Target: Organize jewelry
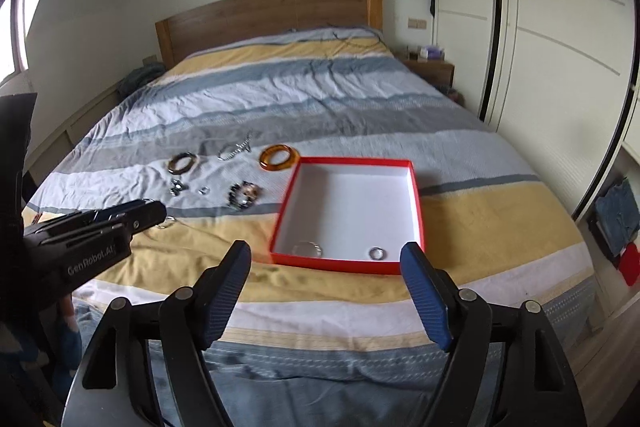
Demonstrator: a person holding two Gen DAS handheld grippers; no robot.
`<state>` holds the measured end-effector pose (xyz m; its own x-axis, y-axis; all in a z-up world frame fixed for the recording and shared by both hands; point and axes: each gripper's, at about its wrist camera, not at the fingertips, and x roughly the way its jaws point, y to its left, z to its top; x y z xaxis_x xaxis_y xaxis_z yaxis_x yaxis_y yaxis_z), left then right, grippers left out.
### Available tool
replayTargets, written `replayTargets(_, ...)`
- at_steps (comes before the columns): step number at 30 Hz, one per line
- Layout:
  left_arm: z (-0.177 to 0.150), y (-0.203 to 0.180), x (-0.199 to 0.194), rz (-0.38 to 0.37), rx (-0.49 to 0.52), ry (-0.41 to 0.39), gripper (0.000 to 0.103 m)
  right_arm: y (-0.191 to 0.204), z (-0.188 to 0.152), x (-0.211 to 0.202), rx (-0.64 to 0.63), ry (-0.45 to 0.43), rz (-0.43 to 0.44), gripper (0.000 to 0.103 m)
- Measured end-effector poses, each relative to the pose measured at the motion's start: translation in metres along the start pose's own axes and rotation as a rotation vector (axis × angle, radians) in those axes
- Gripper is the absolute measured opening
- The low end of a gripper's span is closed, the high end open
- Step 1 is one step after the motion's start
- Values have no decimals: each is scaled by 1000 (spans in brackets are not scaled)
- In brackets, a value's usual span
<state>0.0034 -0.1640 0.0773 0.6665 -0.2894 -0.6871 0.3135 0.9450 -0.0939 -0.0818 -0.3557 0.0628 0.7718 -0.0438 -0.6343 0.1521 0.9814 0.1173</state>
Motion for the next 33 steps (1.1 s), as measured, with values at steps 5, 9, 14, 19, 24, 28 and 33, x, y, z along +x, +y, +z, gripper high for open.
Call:
replayTargets(5, -21, 40, -51, 64, -52, -58, 24, 48, -9, -41, -69, -46, -23, 83)
replayTargets(9, -38, 66, -84, 103, -85, -101, 24, 77, -16, -69, -132, -81, -2, 84)
replayTargets(14, -58, 88, -116, 151, -110, -155, 24, 109, -24, -97, -208, -126, 6, 85)
replayTargets(19, -67, 106, -137, 187, -149, -185, 24, 133, -31, -120, -275, -172, 15, 85)
replayTargets(24, -73, 117, -143, 200, -166, -172, 24, 149, -34, -134, -336, -195, 16, 86)
replayTargets(28, -76, 124, -139, 200, -175, -162, 24, 157, -33, -136, -365, -199, 32, 93)
replayTargets(33, -78, 137, -120, 212, -191, -120, 25, 161, -32, -128, -364, -188, 72, 93)
